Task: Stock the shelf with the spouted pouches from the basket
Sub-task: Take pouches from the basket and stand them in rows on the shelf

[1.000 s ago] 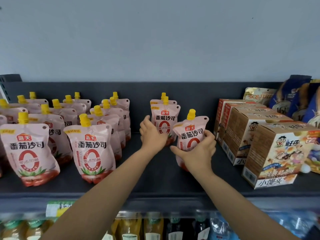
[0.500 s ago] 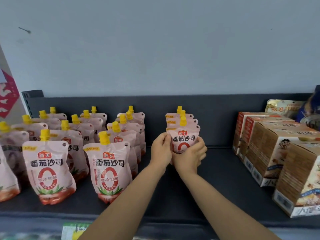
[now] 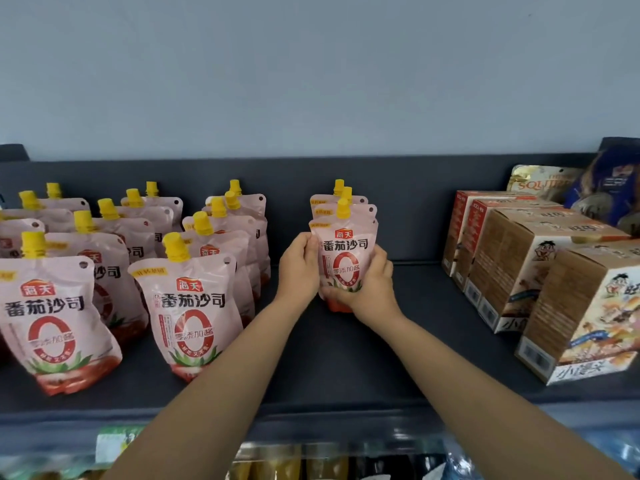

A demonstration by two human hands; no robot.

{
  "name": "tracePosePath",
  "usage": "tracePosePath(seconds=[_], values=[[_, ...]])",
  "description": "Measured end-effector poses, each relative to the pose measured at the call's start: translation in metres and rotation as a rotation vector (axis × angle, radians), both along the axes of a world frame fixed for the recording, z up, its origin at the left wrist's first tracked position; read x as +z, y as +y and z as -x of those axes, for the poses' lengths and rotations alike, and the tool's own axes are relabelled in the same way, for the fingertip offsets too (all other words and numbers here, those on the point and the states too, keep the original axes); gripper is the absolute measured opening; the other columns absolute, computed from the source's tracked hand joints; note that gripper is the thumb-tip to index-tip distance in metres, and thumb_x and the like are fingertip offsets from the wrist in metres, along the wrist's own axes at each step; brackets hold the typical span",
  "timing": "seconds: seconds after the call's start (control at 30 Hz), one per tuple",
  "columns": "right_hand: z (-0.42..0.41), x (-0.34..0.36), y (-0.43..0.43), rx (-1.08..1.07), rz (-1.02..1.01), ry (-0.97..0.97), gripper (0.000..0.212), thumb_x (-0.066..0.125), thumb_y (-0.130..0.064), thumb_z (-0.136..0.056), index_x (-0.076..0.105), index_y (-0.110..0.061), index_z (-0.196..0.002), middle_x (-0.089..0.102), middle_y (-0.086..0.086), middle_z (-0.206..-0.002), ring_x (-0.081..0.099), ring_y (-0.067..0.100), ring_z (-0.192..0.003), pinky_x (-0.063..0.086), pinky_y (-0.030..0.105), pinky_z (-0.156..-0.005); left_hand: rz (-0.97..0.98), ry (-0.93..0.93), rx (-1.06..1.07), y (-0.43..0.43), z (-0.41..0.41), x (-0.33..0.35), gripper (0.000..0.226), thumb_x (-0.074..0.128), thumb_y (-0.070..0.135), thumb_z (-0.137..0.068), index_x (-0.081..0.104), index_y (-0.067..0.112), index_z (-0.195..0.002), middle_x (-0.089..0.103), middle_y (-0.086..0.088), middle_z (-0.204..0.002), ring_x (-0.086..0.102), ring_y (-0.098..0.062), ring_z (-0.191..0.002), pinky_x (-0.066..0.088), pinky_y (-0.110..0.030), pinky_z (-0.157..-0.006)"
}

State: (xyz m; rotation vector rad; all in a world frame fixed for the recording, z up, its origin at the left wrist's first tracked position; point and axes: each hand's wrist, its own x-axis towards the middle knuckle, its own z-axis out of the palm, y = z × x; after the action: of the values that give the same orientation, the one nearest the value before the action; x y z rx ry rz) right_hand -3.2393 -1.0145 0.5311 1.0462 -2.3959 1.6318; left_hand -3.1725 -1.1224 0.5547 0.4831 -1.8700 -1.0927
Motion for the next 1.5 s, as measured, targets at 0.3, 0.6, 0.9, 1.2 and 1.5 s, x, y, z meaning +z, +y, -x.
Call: tracePosePath(seconds=[0.3, 0.6, 0.9, 1.2, 1.5], values=[[0.0, 0.004, 0.023, 0.14, -0.034, -0.117, 0.085, 0.087, -0.028, -0.062, 0.03, -0.024, -0.124, 0.053, -0.009, -0.112, 0.056, 0.008, -0.099, 0.047, 0.018, -0.073, 0.026, -0.113, -0.063, 0.005, -0.008, -0.005, 0.019, 0.038, 0.015, -0.102, 0.057, 0.018, -0.099, 0.062, 0.006, -0.095, 0.055, 0.002, -0.081, 0.04, -0.01, -0.062], [0.009, 0.004, 0.027, 0.208, -0.105, -0.138, 0.094, 0.088, -0.023, -0.059, 0.027, -0.03, -0.13, 0.051, -0.016, -0.112, 0.054, 0.003, -0.098, 0.045, 0.014, -0.073, 0.0, -0.097, -0.091, 0.003, -0.009, 0.0, 0.017, 0.041, 0.022, -0.101, 0.056, 0.016, -0.106, 0.062, 0.006, -0.099, 0.058, -0.002, -0.088, 0.045, -0.012, -0.064], [0.02, 0.01, 0.041, 0.221, -0.241, -0.102, 0.101, 0.089, -0.017, -0.056, 0.026, -0.038, -0.132, 0.06, -0.009, -0.097, 0.062, 0.011, -0.091, 0.054, 0.031, -0.079, -0.331, 0.166, -0.183, 0.007, 0.004, 0.027, 0.016, 0.053, 0.03, -0.096, 0.061, 0.016, -0.092, 0.067, 0.007, -0.09, 0.064, 0.002, -0.076, 0.047, -0.009, -0.058], [0.032, 0.013, 0.05, 0.303, -0.3, -0.032, 0.037, 0.077, -0.016, -0.075, 0.055, -0.023, -0.104, 0.07, -0.002, -0.08, 0.066, 0.011, -0.078, 0.051, 0.027, -0.074, -0.407, 0.194, -0.081, 0.001, 0.014, 0.027, 0.026, 0.056, 0.036, -0.094, 0.061, 0.011, -0.09, 0.069, 0.003, -0.082, 0.066, -0.005, -0.071, 0.052, -0.017, -0.055], [0.043, 0.013, 0.05, 0.214, -0.317, 0.067, 0.025, 0.069, -0.013, -0.083, 0.048, -0.026, -0.079, 0.065, -0.004, -0.078, 0.058, 0.007, -0.068, 0.041, 0.017, -0.059, -0.488, 0.223, -0.03, 0.003, 0.023, 0.03, 0.026, 0.058, 0.035, -0.093, 0.058, 0.01, -0.085, 0.067, 0.003, -0.077, 0.064, -0.005, -0.067, 0.049, -0.016, -0.051]])
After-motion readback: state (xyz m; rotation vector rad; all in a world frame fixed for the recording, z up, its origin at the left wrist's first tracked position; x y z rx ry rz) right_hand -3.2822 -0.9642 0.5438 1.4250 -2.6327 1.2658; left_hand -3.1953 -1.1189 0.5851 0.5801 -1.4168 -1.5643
